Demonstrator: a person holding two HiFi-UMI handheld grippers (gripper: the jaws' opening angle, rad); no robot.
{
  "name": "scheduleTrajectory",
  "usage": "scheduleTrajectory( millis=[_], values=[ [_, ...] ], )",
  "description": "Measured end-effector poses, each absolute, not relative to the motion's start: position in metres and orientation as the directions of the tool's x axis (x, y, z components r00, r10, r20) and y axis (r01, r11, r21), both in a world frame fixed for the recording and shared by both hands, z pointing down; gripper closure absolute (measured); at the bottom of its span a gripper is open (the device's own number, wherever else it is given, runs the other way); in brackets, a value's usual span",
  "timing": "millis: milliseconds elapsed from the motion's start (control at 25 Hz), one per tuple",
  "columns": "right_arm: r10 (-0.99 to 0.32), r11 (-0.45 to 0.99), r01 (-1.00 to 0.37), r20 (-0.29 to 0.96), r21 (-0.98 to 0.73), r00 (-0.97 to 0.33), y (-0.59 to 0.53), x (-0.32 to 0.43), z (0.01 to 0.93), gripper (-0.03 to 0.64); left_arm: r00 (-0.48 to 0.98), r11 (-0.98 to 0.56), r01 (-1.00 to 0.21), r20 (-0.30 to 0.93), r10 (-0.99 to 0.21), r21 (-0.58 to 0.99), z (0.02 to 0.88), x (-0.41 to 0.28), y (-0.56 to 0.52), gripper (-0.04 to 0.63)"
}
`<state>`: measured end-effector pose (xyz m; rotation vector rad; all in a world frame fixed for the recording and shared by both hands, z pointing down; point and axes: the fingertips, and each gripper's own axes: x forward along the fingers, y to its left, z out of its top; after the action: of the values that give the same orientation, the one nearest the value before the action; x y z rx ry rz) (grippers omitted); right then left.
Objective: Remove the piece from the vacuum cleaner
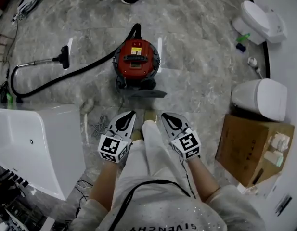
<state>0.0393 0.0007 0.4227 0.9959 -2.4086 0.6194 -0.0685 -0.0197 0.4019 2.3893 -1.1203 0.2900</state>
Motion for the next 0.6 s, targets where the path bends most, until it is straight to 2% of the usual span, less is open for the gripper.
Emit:
scheduleTrajectory(
  millis=[400,600],
  values=[
    [-0.408,0.697,-0.664,0.612,-0.271,-0.678,-0.038,0.037,0.519,0.601,0.589,-0.496,-0.807,0.499,-0.636,0.321,0.502,-0.058,-0.059,0.571],
    [-0.397,0.695,-0.670,0.637,-0.262,-0.661,-0.057,0.045,0.552,0.601,0.568,-0.490,-0.820,0.522,-0.636,0.295,0.533,-0.051,-0.074,0.571]
  ],
)
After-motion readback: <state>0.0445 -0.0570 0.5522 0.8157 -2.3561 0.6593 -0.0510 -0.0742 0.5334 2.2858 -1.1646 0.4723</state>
